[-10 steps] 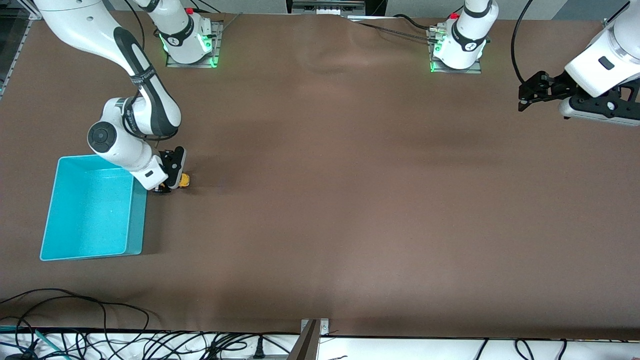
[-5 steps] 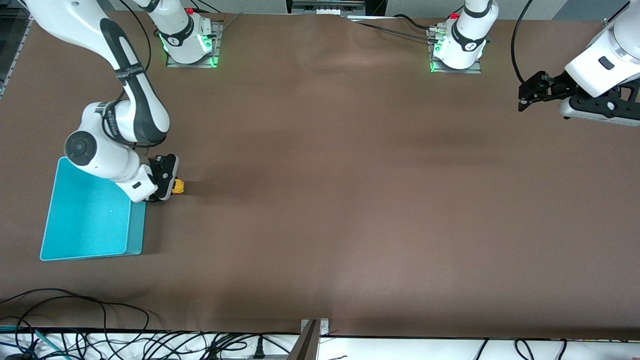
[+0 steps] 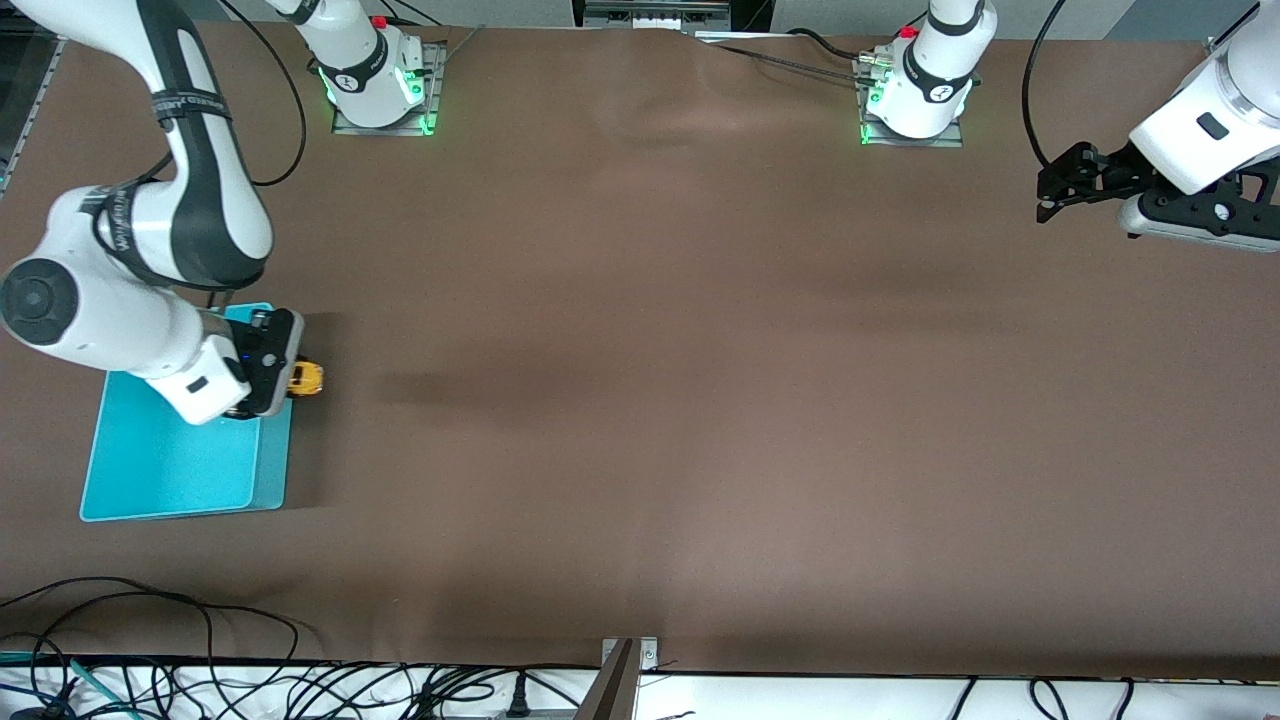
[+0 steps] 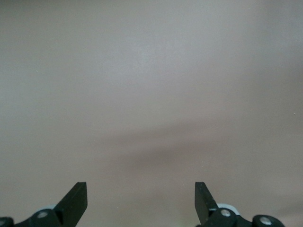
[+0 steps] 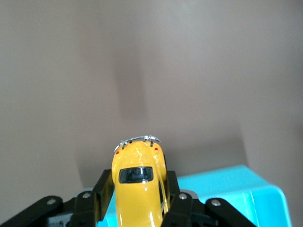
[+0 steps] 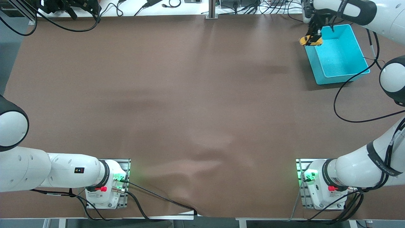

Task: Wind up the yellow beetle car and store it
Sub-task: 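Lift the car with the right gripper and lower it into the bin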

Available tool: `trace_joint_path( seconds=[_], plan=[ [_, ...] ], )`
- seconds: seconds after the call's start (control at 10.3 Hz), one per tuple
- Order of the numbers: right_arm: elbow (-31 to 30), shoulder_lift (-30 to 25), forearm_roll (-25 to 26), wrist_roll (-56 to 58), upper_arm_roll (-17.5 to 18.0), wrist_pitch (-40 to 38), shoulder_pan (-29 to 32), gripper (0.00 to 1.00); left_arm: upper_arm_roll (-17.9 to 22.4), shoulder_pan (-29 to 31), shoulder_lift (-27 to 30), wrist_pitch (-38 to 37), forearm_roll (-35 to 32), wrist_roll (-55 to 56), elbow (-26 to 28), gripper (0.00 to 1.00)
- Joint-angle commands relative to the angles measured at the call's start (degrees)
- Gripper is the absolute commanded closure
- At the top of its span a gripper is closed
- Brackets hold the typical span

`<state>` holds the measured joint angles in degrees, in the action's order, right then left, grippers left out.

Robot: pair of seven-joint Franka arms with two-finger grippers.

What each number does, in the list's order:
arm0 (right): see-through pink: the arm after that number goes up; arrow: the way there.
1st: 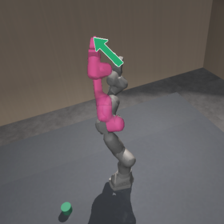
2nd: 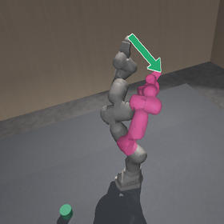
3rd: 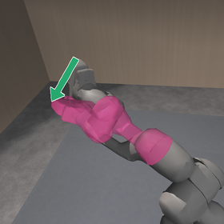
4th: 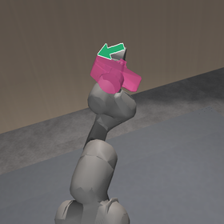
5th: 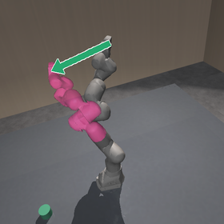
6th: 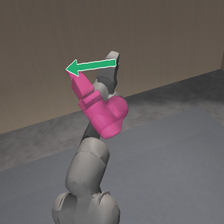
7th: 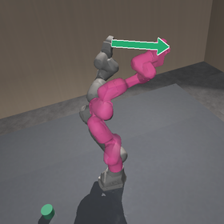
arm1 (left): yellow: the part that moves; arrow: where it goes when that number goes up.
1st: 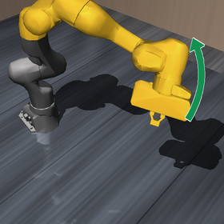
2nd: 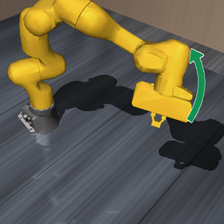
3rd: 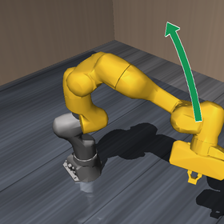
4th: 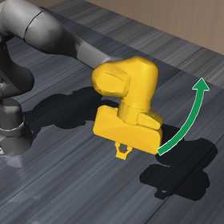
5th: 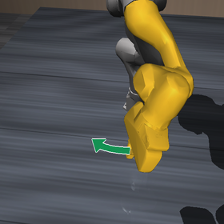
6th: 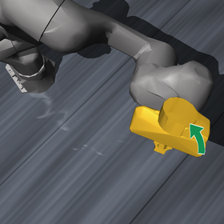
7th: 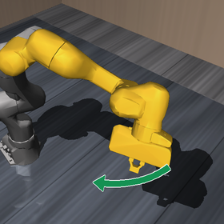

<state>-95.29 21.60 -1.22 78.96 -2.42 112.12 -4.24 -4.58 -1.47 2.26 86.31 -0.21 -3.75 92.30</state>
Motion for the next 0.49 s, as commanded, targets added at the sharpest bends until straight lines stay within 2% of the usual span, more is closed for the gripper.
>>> trace_joint_path(
  seconds=[0.0, 0.1, 0.39],
  plan=[
    [2.13, 1.85, 1.31, 5.29, -3.54, -1.38, 0.46, 1.00, -0.26, 0.06, -0.59, -1.14, -1.11, -0.29, -1.69, 0.00],
    [2.04, 2.47, 0.70, 9.07, -4.60, -1.03, 1.33, 1.00, -0.26, 0.06, -0.59, -1.14, -1.11, -0.12, -1.60, 0.00],
    [1.86, 5.28, 0.08, 16.54, -4.61, 2.29, 5.81, 1.00, -0.26, 0.06, -0.67, -1.14, -1.11, -0.12, -1.60, 0.00]
  ],
)
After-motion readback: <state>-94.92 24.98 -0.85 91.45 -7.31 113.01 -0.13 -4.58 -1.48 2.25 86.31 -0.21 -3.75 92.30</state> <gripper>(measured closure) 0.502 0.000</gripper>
